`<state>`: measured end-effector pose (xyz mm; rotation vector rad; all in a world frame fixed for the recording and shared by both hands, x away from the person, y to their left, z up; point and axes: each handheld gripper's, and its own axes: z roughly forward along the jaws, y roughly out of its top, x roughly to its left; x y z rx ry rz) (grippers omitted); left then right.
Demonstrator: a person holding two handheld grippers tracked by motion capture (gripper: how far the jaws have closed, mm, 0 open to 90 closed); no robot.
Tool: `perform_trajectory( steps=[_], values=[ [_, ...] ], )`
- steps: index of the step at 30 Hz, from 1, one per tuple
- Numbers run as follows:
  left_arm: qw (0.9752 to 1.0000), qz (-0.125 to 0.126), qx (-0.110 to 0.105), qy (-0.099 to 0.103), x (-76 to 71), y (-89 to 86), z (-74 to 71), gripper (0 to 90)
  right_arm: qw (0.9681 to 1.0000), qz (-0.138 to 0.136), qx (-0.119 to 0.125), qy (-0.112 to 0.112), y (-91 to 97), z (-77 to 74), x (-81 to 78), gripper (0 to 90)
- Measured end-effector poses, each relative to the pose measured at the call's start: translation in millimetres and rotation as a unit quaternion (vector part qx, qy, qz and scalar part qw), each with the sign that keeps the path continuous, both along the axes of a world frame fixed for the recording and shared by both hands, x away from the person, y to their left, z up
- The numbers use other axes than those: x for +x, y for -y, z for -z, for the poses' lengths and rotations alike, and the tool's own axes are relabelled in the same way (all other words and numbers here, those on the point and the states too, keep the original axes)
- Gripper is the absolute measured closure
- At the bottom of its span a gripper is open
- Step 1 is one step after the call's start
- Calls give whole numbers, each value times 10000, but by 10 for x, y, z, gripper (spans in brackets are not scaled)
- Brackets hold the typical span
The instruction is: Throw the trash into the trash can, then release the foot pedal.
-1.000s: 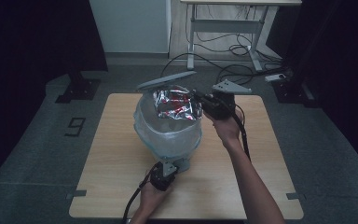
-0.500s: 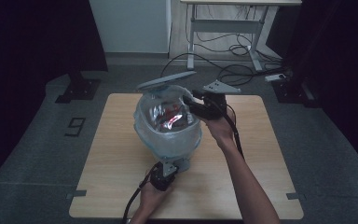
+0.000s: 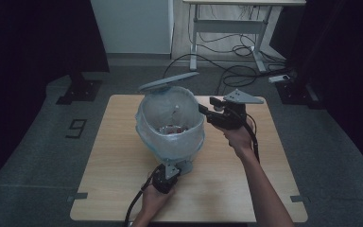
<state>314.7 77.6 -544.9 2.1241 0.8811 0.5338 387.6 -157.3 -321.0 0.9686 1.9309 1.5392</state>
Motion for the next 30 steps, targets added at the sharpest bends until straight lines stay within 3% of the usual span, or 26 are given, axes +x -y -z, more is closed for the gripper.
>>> perform_trajectory(
  steps=[9, 22, 26, 30],
  values=[
    [10000, 0, 5, 9, -2, 3, 1, 900, 10000, 16, 63, -12, 180, 104, -55, 466],
    [10000, -24, 31, 33, -9, 11, 0, 900, 10000, 63, -63, -11, 350, 283, -200, 465],
    [10000, -34, -54, -6, -2, -3, -7, 900, 9999, 102, -83, -42, 434, 384, -262, 465],
    [9999, -58, -101, -39, -2, -25, -31, 821, 9998, 121, -109, -92, 504, 491, -309, 465]
  ],
)
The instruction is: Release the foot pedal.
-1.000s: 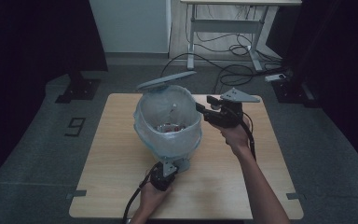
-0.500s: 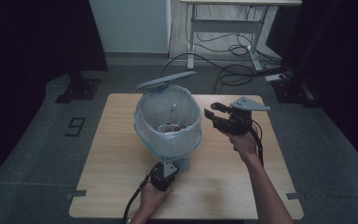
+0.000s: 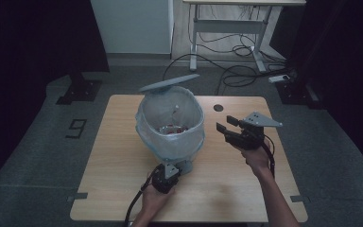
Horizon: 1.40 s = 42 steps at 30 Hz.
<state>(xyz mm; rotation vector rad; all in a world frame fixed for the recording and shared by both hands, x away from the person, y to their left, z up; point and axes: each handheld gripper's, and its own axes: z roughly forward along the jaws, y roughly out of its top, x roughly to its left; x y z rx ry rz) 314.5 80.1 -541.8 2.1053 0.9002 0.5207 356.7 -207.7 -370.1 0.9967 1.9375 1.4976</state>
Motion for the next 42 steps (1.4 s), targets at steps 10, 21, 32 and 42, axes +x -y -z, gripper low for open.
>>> perform_trajectory(
  steps=[10, 21, 32, 42],
  values=[
    [9997, -18, -243, 46, -18, -84, -83, 739, 9998, 142, -57, -147, 165, 313, -81, 468],
    [9997, 189, -160, 2, -106, -96, -124, 616, 9991, 223, -22, -347, 360, 627, -200, 477],
    [9992, 280, -255, -96, -182, -124, -144, 574, 9977, 271, -177, -596, 567, 1032, -295, 480],
    [9987, 234, -414, -196, -191, -201, -145, 559, 9962, 241, -290, -790, 632, 1339, -354, 477]
  ],
)
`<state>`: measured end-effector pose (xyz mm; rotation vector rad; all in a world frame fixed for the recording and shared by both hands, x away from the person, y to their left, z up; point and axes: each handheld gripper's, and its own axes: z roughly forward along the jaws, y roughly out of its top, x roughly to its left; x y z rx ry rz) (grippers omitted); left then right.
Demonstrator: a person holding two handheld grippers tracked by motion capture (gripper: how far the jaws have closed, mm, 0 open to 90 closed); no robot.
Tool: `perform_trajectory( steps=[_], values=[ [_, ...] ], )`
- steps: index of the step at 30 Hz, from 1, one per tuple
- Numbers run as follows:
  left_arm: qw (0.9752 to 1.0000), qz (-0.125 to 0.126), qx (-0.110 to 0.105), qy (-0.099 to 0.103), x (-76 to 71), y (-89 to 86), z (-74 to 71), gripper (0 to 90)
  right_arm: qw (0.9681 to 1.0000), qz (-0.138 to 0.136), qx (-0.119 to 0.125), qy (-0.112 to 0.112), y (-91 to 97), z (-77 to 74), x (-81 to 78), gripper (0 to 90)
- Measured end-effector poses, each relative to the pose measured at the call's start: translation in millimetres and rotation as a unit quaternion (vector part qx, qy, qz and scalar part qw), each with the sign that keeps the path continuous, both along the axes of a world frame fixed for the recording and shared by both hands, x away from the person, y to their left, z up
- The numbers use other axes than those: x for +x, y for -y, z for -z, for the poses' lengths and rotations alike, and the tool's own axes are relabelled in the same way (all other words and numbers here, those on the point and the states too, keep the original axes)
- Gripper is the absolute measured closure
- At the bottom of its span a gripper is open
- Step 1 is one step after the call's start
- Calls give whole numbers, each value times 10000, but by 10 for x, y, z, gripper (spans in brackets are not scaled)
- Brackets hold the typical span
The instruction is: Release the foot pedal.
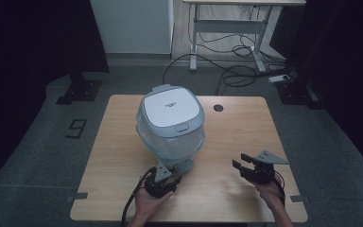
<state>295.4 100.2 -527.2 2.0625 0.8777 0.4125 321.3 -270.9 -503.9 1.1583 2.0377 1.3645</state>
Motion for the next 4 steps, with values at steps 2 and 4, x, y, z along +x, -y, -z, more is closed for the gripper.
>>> perform_trajectory(
  steps=[2, 4],
  values=[
    [10000, 0, -20, -16, 4, -5, 1, 557, 10000, -1, 39, -5, 5, 18, -4, 475],
    [10000, 2, -25, -16, 4, -5, 3, 554, 10000, -12, 30, 14, 3, 29, -6, 472]
  ],
)
